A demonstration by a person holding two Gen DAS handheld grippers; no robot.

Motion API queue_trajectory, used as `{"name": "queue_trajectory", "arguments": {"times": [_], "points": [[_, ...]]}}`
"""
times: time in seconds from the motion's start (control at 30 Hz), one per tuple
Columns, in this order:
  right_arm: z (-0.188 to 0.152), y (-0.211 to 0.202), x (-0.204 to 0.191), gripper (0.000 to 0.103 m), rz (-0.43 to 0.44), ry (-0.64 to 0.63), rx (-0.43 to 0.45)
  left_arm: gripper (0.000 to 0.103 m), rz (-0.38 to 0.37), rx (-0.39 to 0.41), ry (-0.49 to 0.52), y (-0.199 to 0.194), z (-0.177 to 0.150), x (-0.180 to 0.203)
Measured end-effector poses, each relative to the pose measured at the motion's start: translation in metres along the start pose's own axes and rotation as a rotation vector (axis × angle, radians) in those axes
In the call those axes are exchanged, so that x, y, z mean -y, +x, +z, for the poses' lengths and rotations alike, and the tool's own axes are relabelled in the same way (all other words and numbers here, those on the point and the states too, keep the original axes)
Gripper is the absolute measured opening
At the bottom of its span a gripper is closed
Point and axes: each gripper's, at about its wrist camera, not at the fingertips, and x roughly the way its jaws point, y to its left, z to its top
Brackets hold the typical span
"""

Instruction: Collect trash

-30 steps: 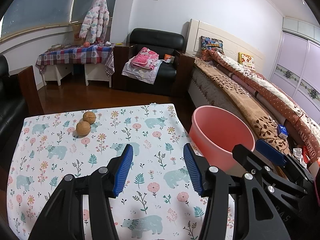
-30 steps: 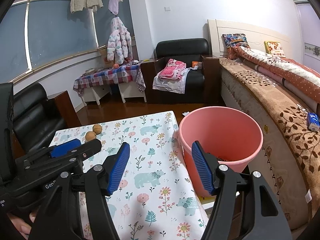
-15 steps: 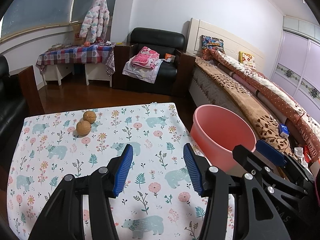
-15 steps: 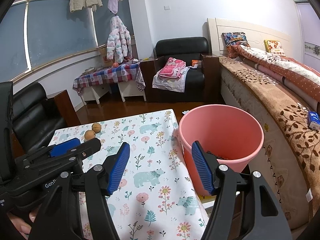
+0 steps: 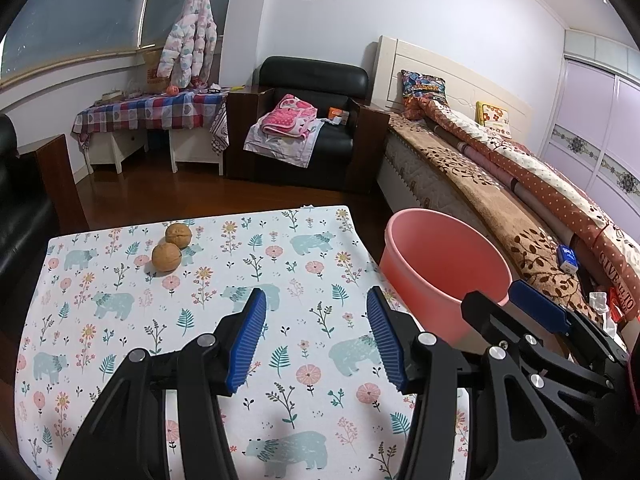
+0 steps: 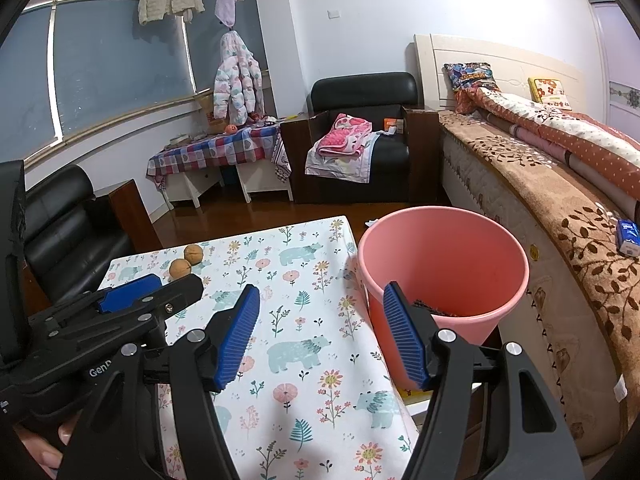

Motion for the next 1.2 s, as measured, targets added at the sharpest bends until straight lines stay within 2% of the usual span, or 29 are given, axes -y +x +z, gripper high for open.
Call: {"name": "queue_trajectory", "arguments": {"times": [1.2], "points": [[-0.0078,-0.0021,-0.0048,0.065,0.009,-0.001,0.016,0.052,-0.002,-0.005,0.002,0.0033,-0.0023,-0.0004]]}}
